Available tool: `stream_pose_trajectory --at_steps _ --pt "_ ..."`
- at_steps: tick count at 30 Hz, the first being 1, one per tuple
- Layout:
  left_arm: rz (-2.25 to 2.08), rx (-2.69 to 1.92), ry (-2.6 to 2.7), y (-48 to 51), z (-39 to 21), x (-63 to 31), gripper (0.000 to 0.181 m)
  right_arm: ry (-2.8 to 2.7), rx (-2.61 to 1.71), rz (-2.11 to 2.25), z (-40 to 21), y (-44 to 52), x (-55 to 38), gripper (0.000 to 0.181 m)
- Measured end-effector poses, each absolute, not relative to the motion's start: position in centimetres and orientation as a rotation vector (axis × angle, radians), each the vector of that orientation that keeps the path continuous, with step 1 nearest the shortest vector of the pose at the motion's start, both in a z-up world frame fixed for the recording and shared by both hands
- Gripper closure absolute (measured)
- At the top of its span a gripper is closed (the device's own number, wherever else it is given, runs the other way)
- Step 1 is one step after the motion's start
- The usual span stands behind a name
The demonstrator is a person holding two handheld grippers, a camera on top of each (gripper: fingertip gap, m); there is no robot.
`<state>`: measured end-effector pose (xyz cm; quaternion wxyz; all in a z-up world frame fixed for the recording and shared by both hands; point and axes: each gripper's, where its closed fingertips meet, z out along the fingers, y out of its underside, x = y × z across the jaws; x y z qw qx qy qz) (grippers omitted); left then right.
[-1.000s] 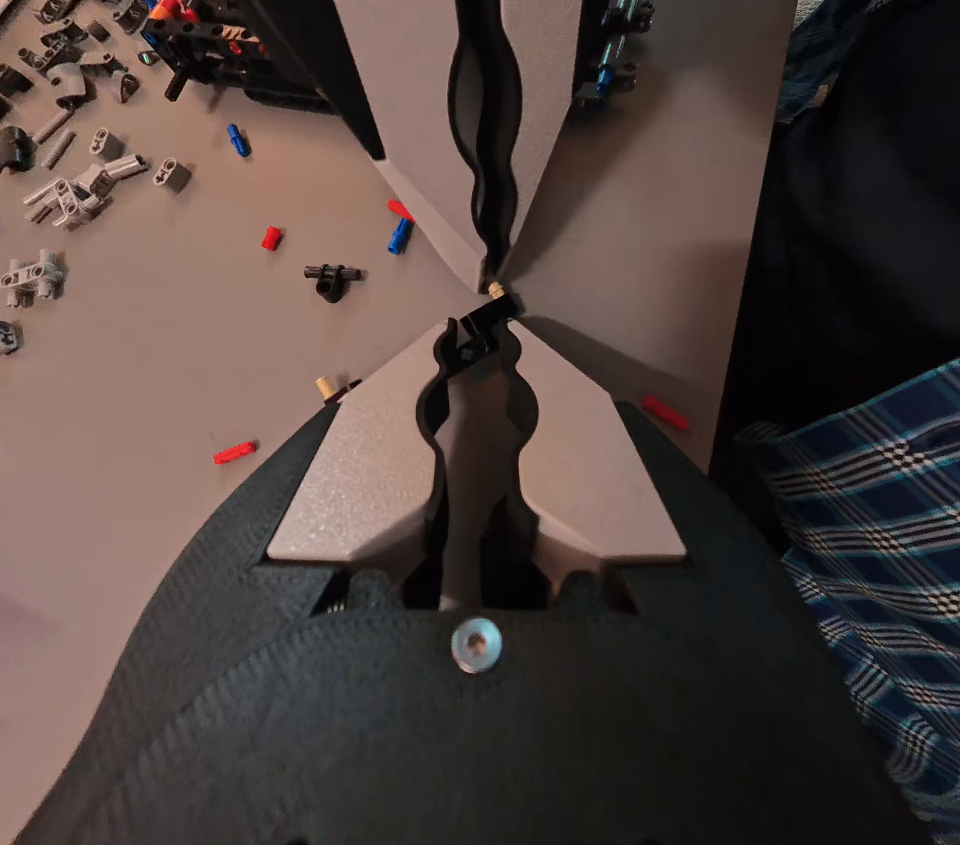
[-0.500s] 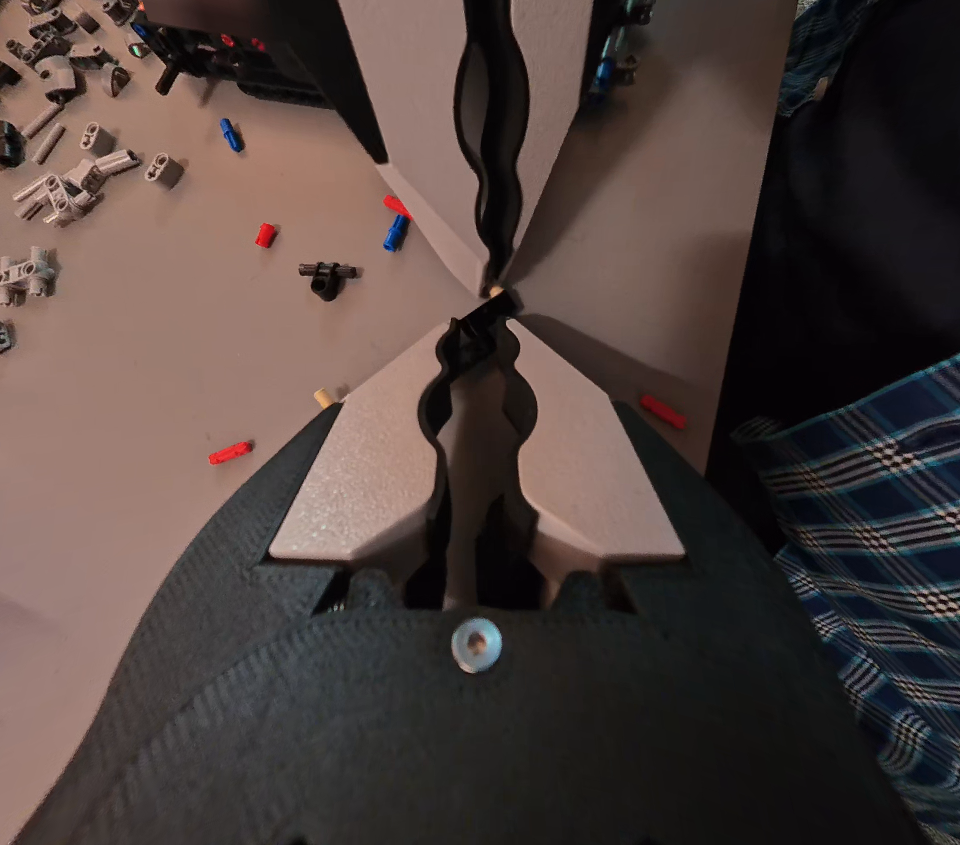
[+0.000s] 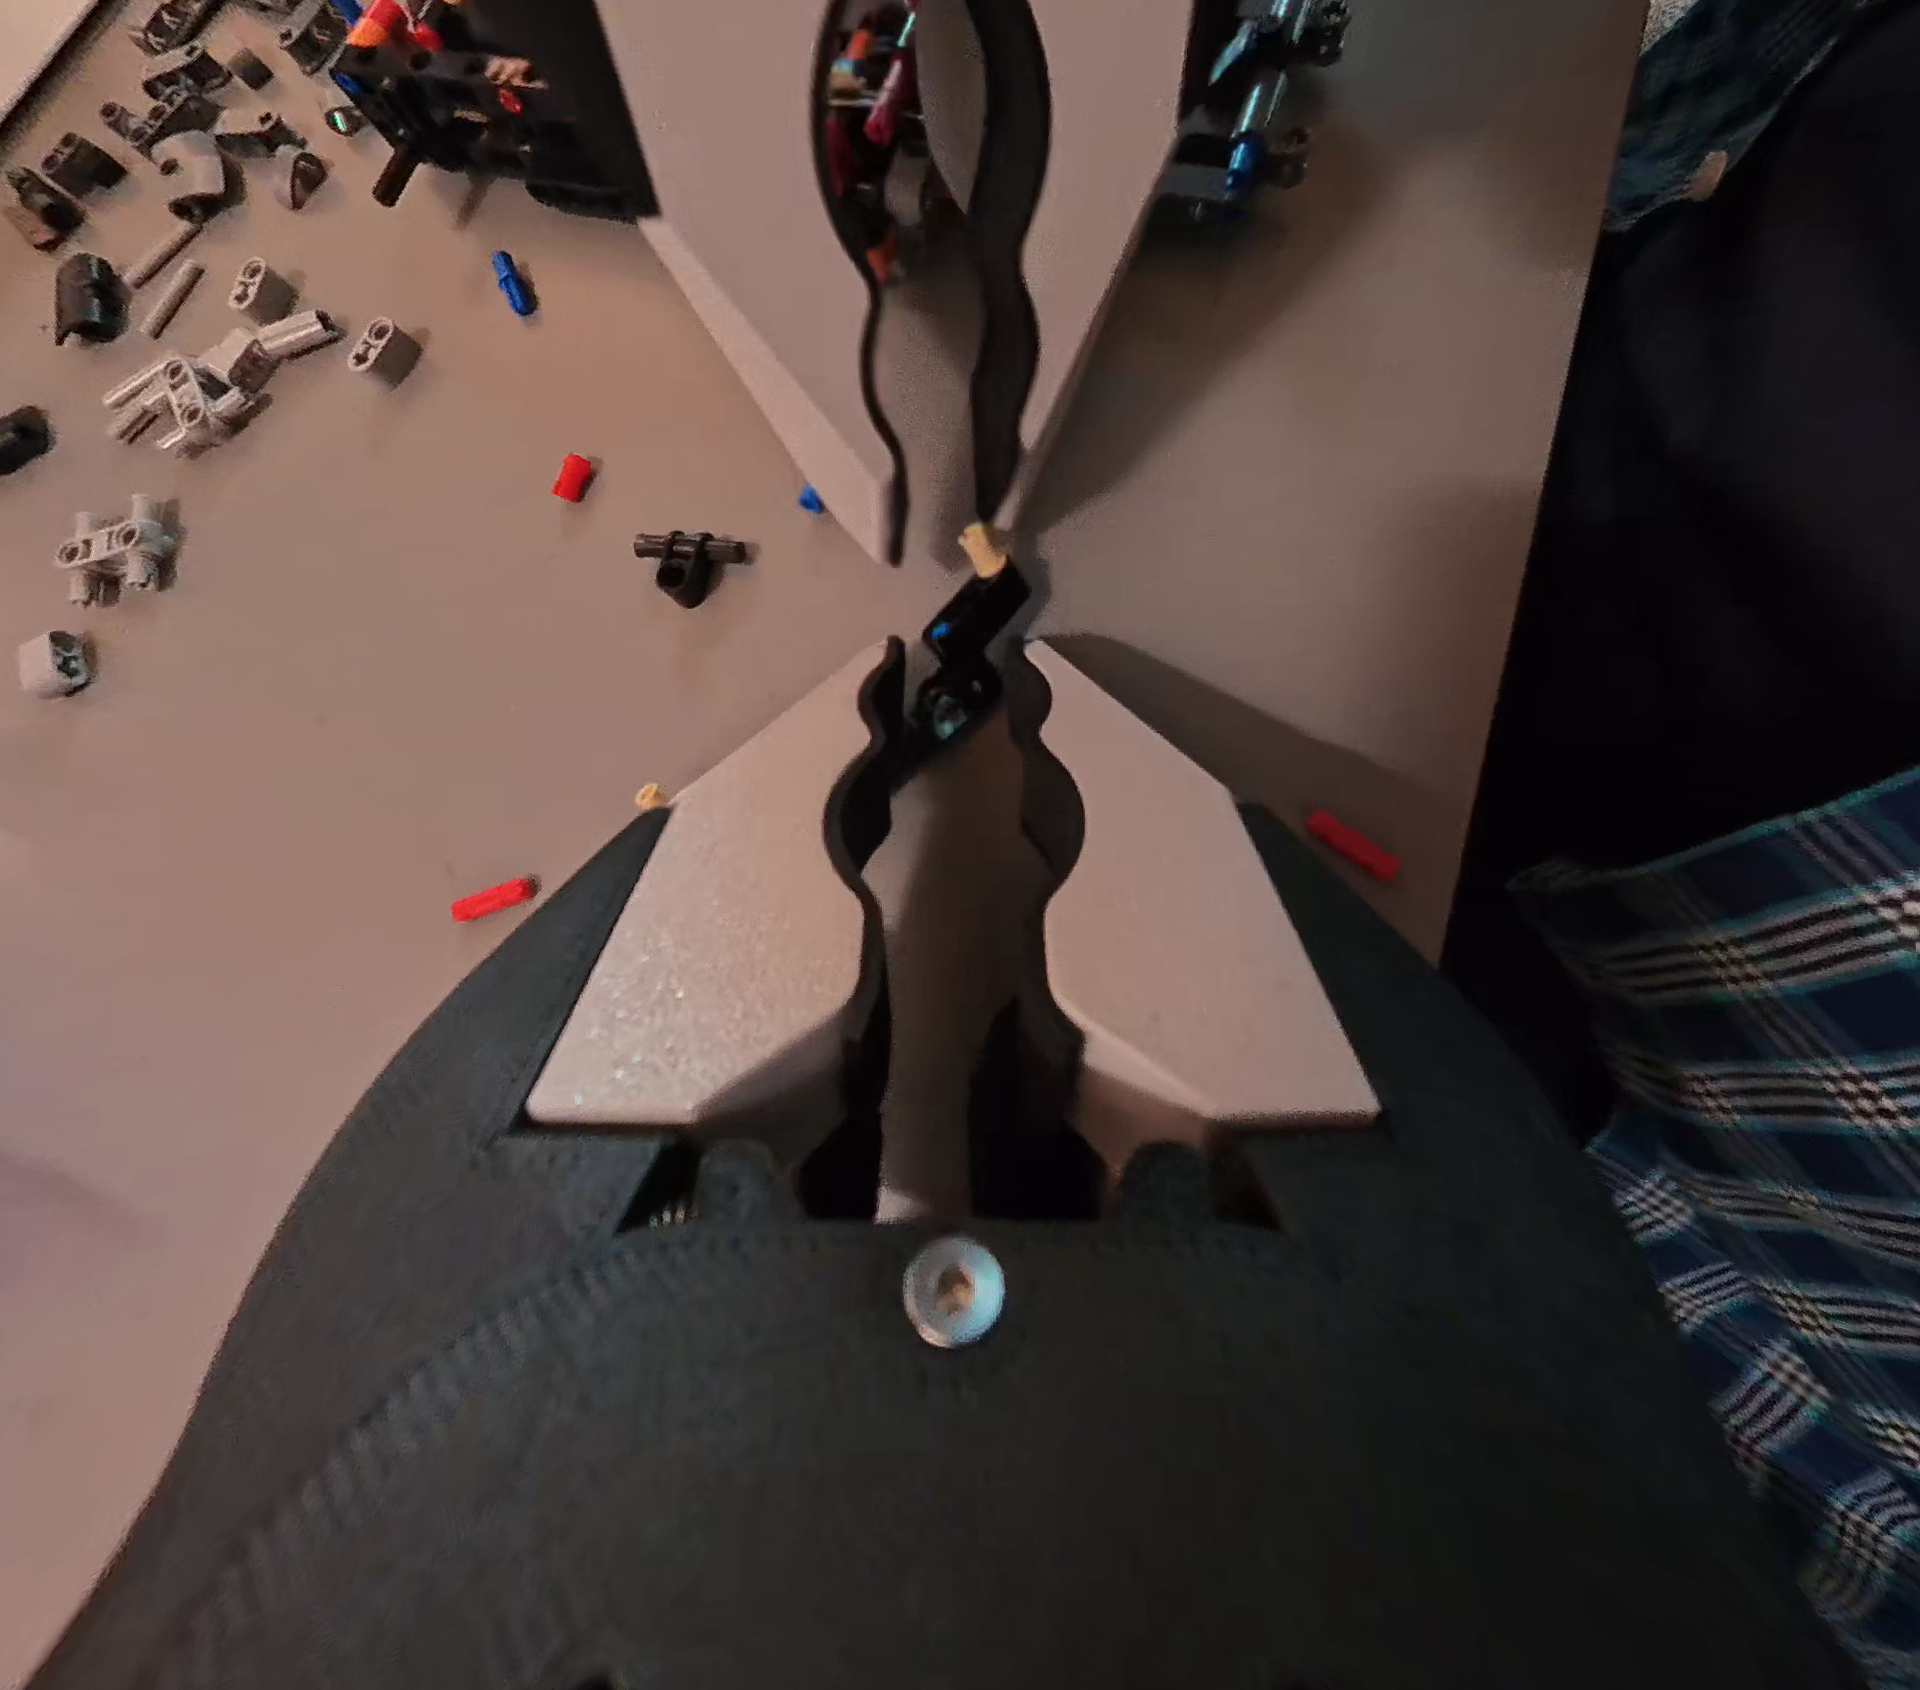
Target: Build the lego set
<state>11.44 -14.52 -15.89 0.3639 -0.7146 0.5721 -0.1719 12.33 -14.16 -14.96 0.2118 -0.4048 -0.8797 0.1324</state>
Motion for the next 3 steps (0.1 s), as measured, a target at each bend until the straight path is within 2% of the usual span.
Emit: stream_pose_trajectory --at_steps 1,3 --pt "-0.447 -1.837 1.462 -14.56 -15.73 11.37 0.160 -2.420 -1.151 0.374 -14.67 -13.82 12.42 0.165" --pt "-0.439 -1.844 1.443 -14.57 -15.46 11.01 0.153 -2.374 -1.191 0.368 -13.99 -13.08 12.74 0.165"
